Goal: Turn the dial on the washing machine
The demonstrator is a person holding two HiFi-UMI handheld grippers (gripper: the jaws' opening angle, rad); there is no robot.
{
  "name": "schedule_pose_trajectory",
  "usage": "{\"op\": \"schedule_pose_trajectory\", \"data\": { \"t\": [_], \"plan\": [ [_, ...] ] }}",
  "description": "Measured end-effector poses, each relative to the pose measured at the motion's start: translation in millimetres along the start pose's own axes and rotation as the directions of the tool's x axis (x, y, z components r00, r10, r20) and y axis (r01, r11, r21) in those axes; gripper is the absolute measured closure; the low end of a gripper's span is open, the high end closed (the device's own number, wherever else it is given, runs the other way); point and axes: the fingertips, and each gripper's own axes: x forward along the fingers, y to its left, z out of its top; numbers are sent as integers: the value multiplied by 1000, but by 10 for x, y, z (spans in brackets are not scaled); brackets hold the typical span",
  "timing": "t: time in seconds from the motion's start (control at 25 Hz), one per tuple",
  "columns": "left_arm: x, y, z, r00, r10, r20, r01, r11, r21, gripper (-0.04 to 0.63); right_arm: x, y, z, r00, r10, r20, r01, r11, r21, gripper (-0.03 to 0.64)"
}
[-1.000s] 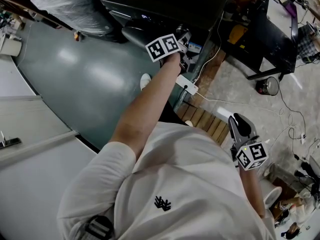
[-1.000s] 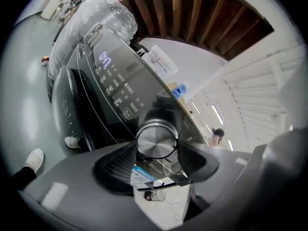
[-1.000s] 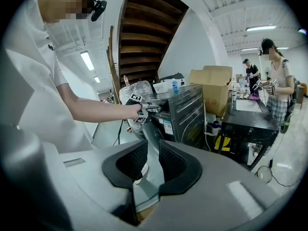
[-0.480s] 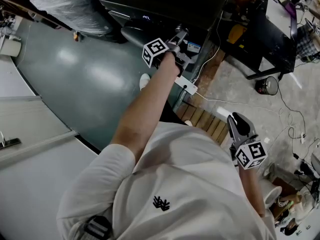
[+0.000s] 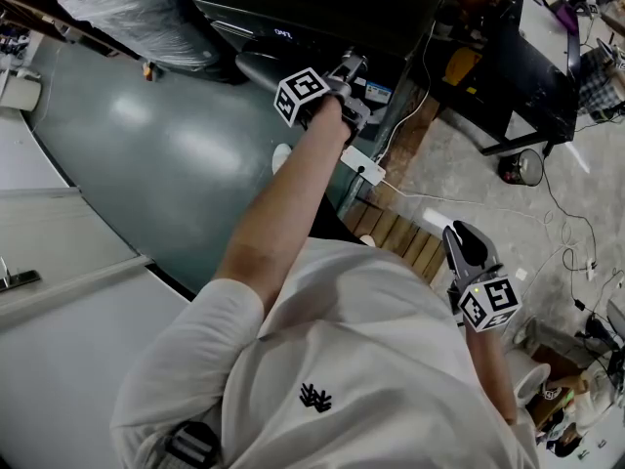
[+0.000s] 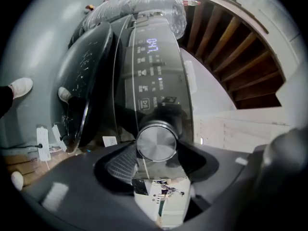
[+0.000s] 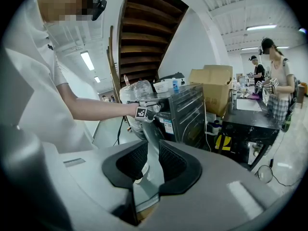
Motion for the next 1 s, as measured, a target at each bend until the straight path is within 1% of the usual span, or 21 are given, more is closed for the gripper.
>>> {"op": "schedule_pose_trajectory", "data": {
  "t": [0.12, 0.2, 0.36, 0.44, 0.48, 0.52, 0.56, 0.6, 0.68, 0.72, 0.76, 0.8, 0.84, 0.88, 0.92, 1.0],
  "plan": [
    [-3, -25, 4, 1000, 28, -12, -27, 995, 100, 273, 2, -1, -6, 1000, 1, 3, -1, 1000, -1, 547],
    [-12, -39, 10, 998, 55, -19, -51, 981, 186, 274, 10, 9, 9, 1000, 2, 3, -2, 1000, -1, 547],
    [-17, -50, 18, 994, 111, -21, -98, 940, 327, 275, 20, 24, 40, 1000, 1, -1, -1, 1000, -3, 548],
    [-23, -50, 21, 990, 143, -19, -123, 909, 398, 273, 18, 18, 23, 1000, 1, 2, -1, 1000, -1, 546],
    [-27, -53, 18, 988, 156, -18, -133, 895, 426, 273, 15, 12, 14, 1000, 1, 3, -1, 1000, -1, 546],
    [-30, -58, 14, 987, 162, -17, -138, 887, 440, 273, 10, 8, 13, 1000, 1, 4, -1, 1000, 0, 546],
    [-31, -63, 12, 987, 160, -16, -137, 889, 438, 273, 6, 7, 18, 1000, 1, 4, -1, 1000, -1, 546],
    [-32, -66, 12, 988, 152, -15, -131, 896, 424, 273, 5, 7, 28, 1000, 0, 3, 0, 1000, -1, 546],
    [-34, -68, 20, 992, 127, -11, -113, 919, 378, 273, 6, 1, 33, 1000, 0, 3, 0, 1000, -1, 546],
    [-37, -64, 23, 994, 110, -8, -100, 935, 339, 273, 6, -8, 28, 1000, 0, 4, 0, 1000, -1, 546],
    [-40, -53, 19, 996, 89, -5, -84, 955, 283, 270, 4, -15, 27, 1000, -1, 3, 1, 1000, -1, 546],
    [-42, -34, 6, 998, 66, -1, -64, 975, 214, 259, 2, -18, 32, 1000, -2, 2, 2, 1000, -1, 548],
    [-44, -14, -12, 999, 43, 3, -43, 989, 143, 240, 0, -18, 40, 1000, -3, 1, 3, 1000, -2, 546],
    [-46, -1, -29, 1000, 24, 8, -24, 996, 87, 233, 0, -15, 50, 1000, -3, 1, 3, 1000, -3, 546],
    [-49, 1, -39, 1000, 7, 13, -8, 999, 51, 233, 2, -11, 62, 1000, -3, 0, 3, 1000, -4, 548],
    [-47, -14, -49, 1000, -17, 20, 17, 1000, 14, 233, 10, -15, 69, 1000, -1, 3, 1, 1000, -4, 547]
  ]
}}
